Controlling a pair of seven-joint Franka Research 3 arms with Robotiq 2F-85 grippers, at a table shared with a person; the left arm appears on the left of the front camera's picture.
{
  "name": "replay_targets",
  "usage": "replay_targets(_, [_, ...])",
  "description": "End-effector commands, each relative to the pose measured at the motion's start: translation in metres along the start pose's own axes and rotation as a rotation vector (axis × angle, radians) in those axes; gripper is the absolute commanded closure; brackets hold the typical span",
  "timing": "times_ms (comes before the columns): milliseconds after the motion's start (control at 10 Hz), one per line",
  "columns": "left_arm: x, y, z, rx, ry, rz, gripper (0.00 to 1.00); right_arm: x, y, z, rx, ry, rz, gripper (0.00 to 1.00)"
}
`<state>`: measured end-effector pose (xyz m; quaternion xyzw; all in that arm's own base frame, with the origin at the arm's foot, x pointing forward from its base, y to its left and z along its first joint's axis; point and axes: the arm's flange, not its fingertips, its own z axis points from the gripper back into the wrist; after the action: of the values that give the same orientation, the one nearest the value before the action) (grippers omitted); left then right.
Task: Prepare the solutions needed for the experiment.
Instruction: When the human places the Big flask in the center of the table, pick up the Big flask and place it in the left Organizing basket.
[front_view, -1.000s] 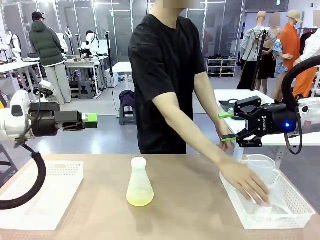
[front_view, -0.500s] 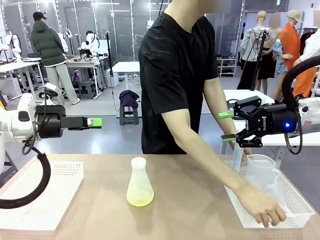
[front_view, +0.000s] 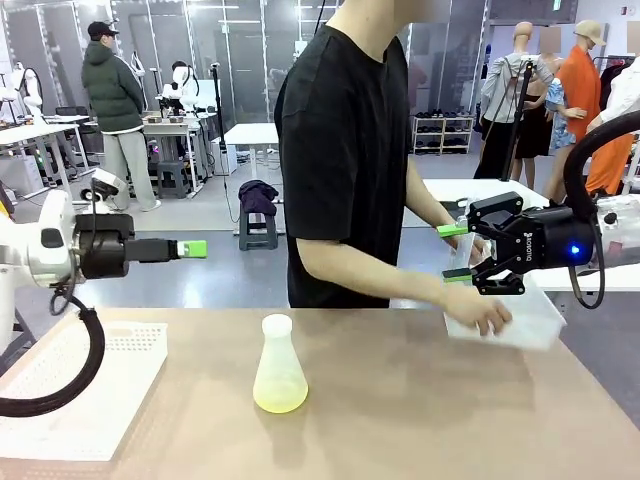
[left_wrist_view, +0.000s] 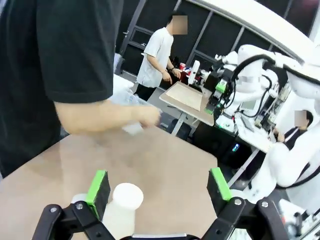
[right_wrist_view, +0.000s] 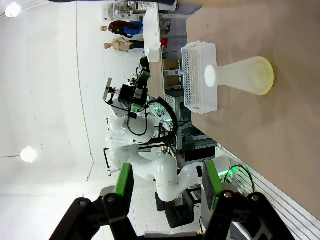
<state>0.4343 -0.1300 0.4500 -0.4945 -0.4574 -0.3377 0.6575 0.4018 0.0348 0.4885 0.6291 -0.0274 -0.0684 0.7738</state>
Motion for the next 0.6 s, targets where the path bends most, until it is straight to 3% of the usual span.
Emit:
replay_targets(0, [-0.009,0.028,-0.022,-0.009,0.053,-0.179,0.0,0.0,0.001,-0.001,0.001,-0.011,0.005,0.3])
replay_targets(200, [-0.026,0.047,-0.028,-0.042,0.027,-0.361,0.0,0.0,0.001,-0.001,0.001,-0.011,0.005,0.3])
replay_targets(500, [-0.032,0.053,-0.038,-0.132,0.032,-0.362,0.0,0.0,0.001,-0.001,0.001,-0.011,0.005,0.3])
